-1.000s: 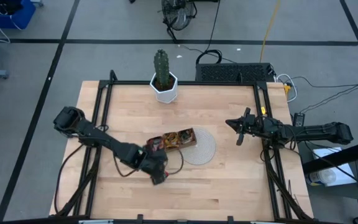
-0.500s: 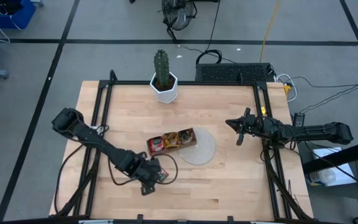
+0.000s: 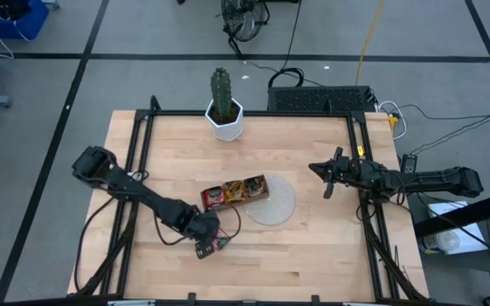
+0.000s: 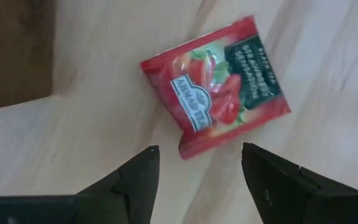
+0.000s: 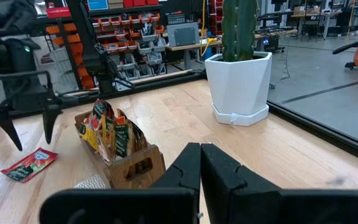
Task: Pick & Place Tea
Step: Put the red tea bag into the left section of the wooden organizer
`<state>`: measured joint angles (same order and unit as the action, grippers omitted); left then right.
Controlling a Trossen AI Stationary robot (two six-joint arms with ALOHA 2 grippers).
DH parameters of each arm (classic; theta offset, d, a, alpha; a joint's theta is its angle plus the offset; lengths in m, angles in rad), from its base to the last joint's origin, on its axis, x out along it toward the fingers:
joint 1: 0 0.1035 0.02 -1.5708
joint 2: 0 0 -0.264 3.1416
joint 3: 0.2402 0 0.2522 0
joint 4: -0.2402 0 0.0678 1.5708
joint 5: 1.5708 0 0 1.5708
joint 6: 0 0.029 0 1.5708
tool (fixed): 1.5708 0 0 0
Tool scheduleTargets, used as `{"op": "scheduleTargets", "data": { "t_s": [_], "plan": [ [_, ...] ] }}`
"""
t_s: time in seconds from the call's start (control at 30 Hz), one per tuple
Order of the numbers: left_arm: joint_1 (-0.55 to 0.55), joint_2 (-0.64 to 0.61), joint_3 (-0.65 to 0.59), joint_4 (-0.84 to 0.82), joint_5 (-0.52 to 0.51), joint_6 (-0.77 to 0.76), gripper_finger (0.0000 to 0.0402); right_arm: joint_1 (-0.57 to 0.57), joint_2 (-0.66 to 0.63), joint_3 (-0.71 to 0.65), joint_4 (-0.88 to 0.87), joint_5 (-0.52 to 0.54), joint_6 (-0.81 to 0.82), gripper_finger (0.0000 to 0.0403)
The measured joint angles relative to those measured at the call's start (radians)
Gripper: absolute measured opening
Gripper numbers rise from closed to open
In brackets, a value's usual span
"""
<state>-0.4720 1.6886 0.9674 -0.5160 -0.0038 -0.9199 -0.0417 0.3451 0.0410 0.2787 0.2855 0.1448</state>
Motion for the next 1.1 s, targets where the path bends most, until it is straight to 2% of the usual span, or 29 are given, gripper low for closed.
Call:
{"op": "scheduleTargets", "data": {
  "t_s": [0.3,0.57,0.83,0.97,1.1],
  "plan": [
    [0.051,0.000,-0.106,0.226,0.060,0.067,0.0230,0.000,0.000,0.000,0.000,0.000,0.000,0.0000],
    [0.070,-0.006,-0.178,0.362,0.091,0.069,0.0230,0.000,0.000,0.000,0.000,0.000,0.000,0.0000],
    [0.069,-0.005,-0.186,0.362,0.084,0.045,0.0227,0.000,0.000,0.000,0.000,0.000,0.000,0.0000],
    [0.065,-0.004,-0.186,0.328,0.077,0.042,0.0192,0.000,0.000,0.000,0.000,0.000,0.000,0.0000],
    [0.065,-0.003,-0.187,0.309,0.058,0.042,0.0121,0.000,0.000,0.000,0.000,0.000,0.000,0.0000]
  ]
}}
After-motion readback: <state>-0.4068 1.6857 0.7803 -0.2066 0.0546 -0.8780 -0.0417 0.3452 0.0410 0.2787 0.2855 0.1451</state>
